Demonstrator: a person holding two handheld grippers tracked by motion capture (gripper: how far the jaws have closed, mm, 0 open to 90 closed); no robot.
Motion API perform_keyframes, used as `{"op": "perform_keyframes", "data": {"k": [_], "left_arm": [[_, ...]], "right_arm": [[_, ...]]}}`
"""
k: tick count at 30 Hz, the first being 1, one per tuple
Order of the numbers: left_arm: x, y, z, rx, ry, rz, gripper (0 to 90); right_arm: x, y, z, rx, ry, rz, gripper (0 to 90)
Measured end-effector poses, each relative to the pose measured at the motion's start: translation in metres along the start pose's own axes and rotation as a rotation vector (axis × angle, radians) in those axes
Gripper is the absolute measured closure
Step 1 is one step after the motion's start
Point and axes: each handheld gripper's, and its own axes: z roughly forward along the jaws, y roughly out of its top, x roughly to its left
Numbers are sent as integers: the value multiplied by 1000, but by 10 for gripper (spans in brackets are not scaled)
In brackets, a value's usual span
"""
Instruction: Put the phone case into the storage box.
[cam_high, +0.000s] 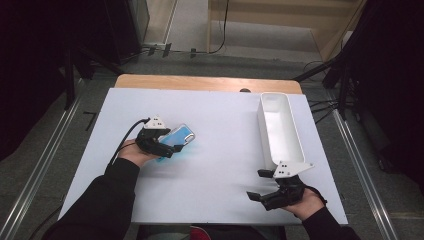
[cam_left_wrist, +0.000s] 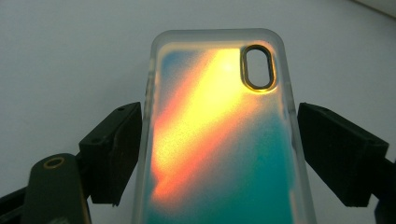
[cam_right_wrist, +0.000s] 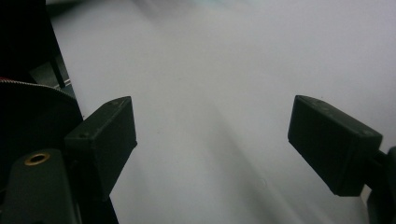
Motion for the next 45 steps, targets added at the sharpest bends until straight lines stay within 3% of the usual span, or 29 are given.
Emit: {"op": "perform_keyframes", "data": {"k": [6, 16, 31, 45], "left_arm": [[-8, 3, -2, 5, -31, -12, 165], [-22, 7, -1, -30, -58, -95, 165], [-37, 8, -4, -99, -45, -209, 165], [-60, 10, -3, -163, -41, -271, 165]], "right_arm": [[0, 0, 0, 2, 1, -1, 140], [0, 0, 0, 0, 0, 5, 140], [2, 4, -1, -48, -1, 14, 140], [4, 10, -1, -43, -4, 38, 141]]}}
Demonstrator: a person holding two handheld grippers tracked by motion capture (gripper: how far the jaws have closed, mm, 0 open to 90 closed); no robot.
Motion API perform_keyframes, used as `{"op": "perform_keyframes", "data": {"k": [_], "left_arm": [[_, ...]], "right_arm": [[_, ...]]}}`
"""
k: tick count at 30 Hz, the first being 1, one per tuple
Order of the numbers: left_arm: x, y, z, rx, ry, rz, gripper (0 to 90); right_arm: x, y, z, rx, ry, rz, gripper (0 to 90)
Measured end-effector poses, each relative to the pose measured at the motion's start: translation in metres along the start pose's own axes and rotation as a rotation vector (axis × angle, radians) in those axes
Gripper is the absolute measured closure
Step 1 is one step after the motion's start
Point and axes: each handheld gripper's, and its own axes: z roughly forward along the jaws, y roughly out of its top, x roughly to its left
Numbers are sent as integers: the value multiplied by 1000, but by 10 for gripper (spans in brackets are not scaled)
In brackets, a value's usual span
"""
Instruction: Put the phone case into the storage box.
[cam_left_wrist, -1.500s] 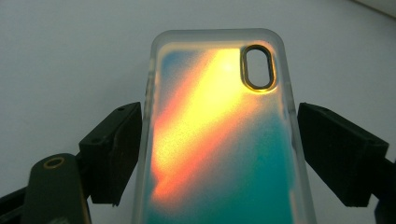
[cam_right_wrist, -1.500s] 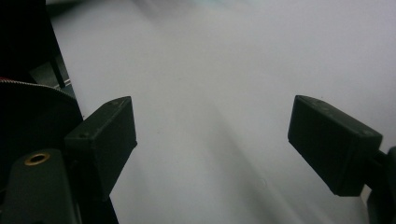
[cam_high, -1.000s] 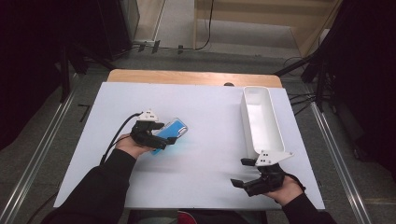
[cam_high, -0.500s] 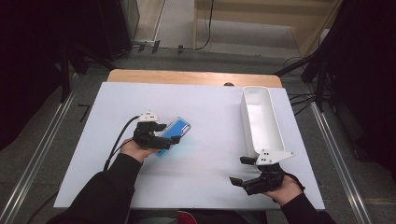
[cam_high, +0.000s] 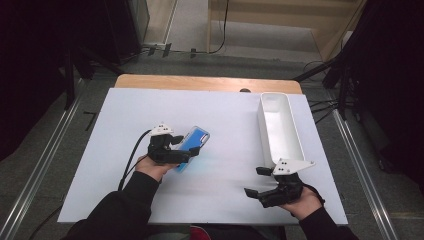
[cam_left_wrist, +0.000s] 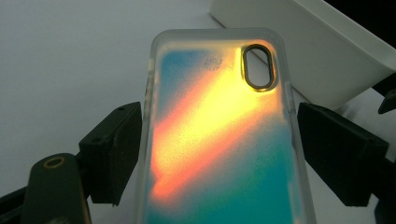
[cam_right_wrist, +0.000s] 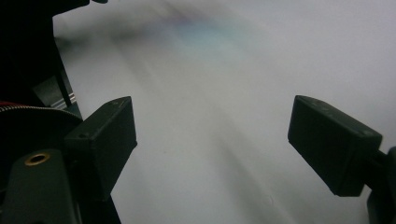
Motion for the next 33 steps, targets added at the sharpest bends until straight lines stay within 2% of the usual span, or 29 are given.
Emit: {"op": "perform_keyframes", "data": {"k": [2, 8, 10, 13, 21, 27, 31, 33], "left_arm": [[-4, -1, 1, -21, -1, -32, 165], [-11, -3, 3, -52, -5, -64, 165], [-14, -3, 4, -61, 0, -71, 165], [-16, -3, 5, -83, -14, -96, 165], [-24, -4, 8, -119, 0, -106, 165], [-28, -7, 12, -136, 0, -123, 165], [-31, -8, 15, -140, 1, -121, 165], [-31, -8, 15, -138, 3, -120, 165]], "right_arm": [[0, 1, 0, 1, 5, 0, 141], [2, 4, 0, 1, 7, 21, 141], [2, 5, -1, -3, 0, 33, 141], [3, 7, -2, -5, -22, 47, 141], [7, 14, -2, -10, -52, 69, 141], [9, 21, -3, -21, -55, 111, 141], [8, 26, -4, -14, -54, 159, 141], [7, 28, -5, -19, -60, 159, 141]]}}
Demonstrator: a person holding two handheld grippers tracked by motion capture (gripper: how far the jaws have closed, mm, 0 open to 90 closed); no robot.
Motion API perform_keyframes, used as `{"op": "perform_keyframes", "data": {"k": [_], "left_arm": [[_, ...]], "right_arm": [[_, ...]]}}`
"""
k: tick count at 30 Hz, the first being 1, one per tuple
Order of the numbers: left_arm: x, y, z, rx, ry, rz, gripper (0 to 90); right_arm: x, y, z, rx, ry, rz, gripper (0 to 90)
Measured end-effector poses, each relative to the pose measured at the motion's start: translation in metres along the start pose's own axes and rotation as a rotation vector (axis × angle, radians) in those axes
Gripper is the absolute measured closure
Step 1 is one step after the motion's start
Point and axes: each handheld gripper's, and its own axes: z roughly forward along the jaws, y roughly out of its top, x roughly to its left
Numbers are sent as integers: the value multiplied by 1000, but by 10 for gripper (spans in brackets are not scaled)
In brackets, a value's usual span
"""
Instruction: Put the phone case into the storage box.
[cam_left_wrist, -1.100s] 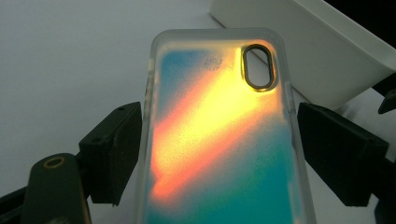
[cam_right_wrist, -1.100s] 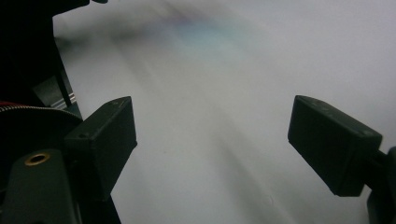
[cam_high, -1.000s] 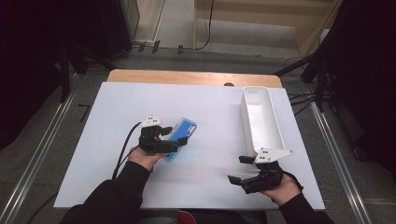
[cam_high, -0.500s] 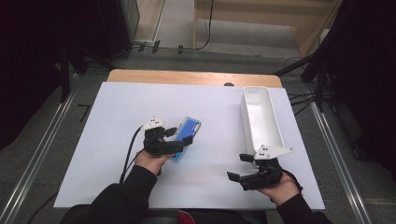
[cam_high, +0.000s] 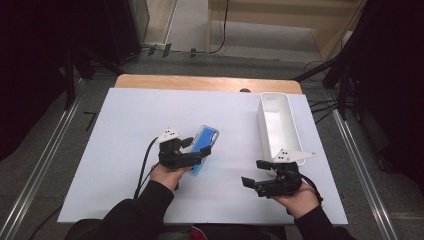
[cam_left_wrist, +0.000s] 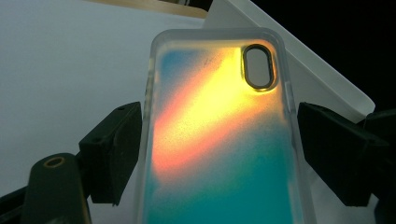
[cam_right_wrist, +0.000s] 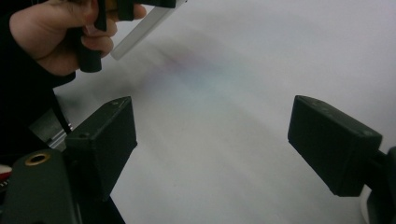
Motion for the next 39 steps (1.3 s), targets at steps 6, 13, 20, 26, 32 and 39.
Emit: {"op": "perform_keyframes", "data": {"k": [6, 13, 20, 26, 32, 39], "left_arm": [[0, -2, 0, -21, -1, -13, 165], [-1, -4, -1, -36, 7, -30, 165], [-1, -6, -2, -57, 21, -32, 166], [-3, -9, -2, -90, 29, -37, 165], [-6, -13, -1, -106, 31, -35, 165], [-9, -17, 0, -121, 31, -47, 166]], "right_arm": [[0, 11, -2, -14, -17, 23, 141], [3, 21, -2, -23, -26, 41, 141], [5, 36, -1, -25, -12, 69, 208], [7, 50, 1, -30, -1, 77, 208], [5, 60, 7, -32, 3, 98, 212], [3, 71, 10, -24, 6, 124, 224]]}}
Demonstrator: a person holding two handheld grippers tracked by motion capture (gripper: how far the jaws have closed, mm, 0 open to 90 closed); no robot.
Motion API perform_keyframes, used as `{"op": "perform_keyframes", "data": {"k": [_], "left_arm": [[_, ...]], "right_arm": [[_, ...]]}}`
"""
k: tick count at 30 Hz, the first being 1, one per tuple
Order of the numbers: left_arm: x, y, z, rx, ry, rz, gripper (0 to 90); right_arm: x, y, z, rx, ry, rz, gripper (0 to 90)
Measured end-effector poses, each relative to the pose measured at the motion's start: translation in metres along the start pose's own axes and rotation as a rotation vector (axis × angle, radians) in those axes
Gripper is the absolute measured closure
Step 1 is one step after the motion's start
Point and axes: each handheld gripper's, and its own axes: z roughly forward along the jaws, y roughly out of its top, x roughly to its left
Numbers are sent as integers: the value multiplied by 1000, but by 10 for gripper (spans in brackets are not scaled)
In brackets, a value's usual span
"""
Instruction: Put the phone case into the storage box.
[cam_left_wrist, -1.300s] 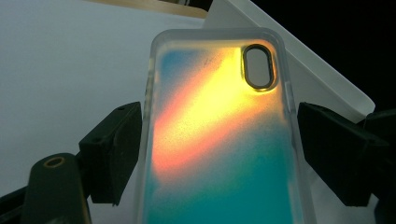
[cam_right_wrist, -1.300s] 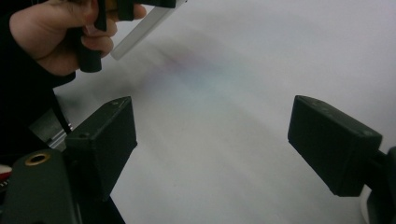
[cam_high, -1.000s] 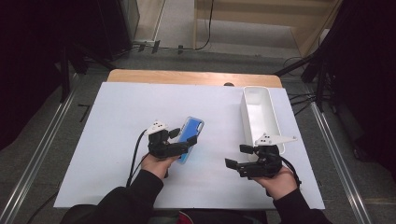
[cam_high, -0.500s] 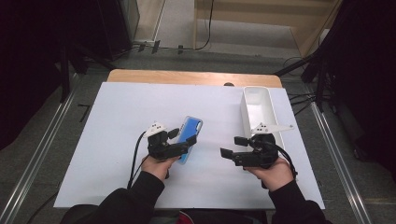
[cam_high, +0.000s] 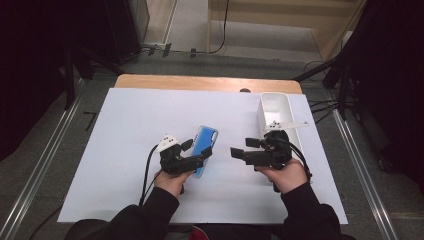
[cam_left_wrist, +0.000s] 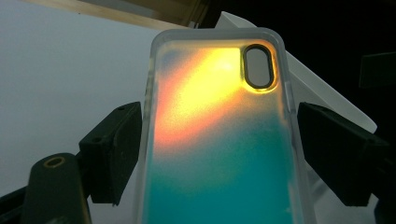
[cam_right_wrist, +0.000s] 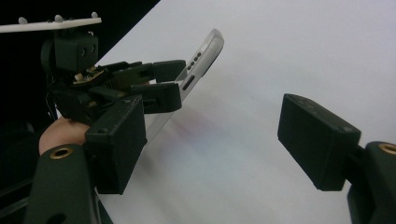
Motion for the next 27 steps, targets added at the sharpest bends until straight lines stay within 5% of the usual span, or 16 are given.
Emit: {"op": "perform_keyframes", "data": {"k": [17, 27], "left_arm": [[2, -2, 0, -3, -4, -3, 165], [3, -1, 0, -13, -2, -1, 166]], "right_arm": [[1, 21, 18, 14, 22, -11, 239], [-5, 32, 22, 7, 45, 29, 264]]}}
